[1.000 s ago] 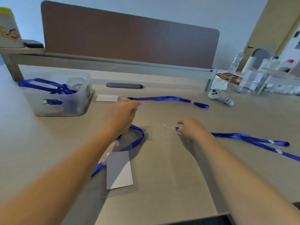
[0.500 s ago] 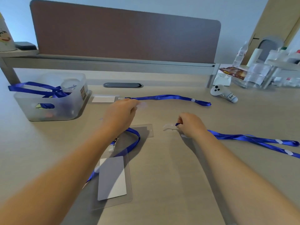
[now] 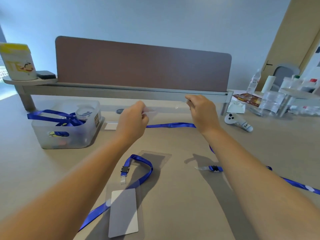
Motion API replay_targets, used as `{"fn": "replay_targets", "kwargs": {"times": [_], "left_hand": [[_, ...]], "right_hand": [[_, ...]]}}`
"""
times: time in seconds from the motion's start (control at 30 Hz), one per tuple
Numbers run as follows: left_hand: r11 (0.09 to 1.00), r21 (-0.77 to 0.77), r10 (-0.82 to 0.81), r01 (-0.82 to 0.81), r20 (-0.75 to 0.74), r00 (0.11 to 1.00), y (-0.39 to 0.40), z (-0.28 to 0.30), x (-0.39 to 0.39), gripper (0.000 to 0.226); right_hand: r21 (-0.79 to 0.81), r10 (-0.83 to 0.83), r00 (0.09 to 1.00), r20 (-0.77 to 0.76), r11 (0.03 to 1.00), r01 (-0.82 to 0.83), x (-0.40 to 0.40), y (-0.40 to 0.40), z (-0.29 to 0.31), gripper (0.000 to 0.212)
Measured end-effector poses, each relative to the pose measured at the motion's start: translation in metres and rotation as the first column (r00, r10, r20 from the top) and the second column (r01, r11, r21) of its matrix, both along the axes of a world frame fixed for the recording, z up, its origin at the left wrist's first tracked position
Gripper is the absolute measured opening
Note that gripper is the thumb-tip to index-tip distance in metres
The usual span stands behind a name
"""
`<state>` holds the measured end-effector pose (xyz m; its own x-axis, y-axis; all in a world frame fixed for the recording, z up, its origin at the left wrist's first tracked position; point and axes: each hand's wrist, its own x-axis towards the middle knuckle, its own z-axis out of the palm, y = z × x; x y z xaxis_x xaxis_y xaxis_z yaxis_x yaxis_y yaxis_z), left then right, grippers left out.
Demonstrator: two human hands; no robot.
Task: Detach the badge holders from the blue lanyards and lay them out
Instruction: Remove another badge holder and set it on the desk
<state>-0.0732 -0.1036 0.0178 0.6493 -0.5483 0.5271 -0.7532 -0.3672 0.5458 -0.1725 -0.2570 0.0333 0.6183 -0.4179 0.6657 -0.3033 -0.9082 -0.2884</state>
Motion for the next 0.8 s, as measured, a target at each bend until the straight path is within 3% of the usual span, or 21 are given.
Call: {"fn": "replay_targets", "kwargs": {"times": [0.13,0.23,0.33,0.47,0.63,0.8], "left_hand": [[0.991,-0.137,-0.013,-0.002,-0.111,0.994,0.003,0.005,0.002,0.019],[0.983,-0.184,-0.064,0.022,-0.226,0.972,0.008,0.006,0.001,0.031],[0.957,-0.286,-0.166,0.046,-0.414,0.895,0.012,0.006,0.001,0.033],[0.94,-0.341,-0.216,0.016,-0.557,0.802,0.019,0.01,0.002,0.032],[0.927,-0.373,-0.265,0.039,-0.58,0.77,0.024,0.013,-0.001,0.031],[0.949,-0.313,-0.207,0.047,-0.5,0.841,0.026,0.01,-0.001,0.033]], "right_hand": [[0.02,0.044,0.999,-0.028,0.999,-0.043,0.01,0.014,0.006,0.03],[0.228,0.119,0.993,-0.028,0.967,-0.109,0.019,0.028,0.006,0.03],[0.507,0.206,0.978,-0.015,0.845,-0.17,0.026,0.042,0.009,0.026],[0.639,0.293,0.955,-0.056,0.745,-0.191,0.03,0.057,0.014,0.031],[0.74,0.384,0.918,-0.095,0.645,-0.193,0.029,0.066,0.014,0.032],[0.819,0.449,0.891,-0.065,0.534,-0.209,0.03,0.069,0.016,0.028]]}}
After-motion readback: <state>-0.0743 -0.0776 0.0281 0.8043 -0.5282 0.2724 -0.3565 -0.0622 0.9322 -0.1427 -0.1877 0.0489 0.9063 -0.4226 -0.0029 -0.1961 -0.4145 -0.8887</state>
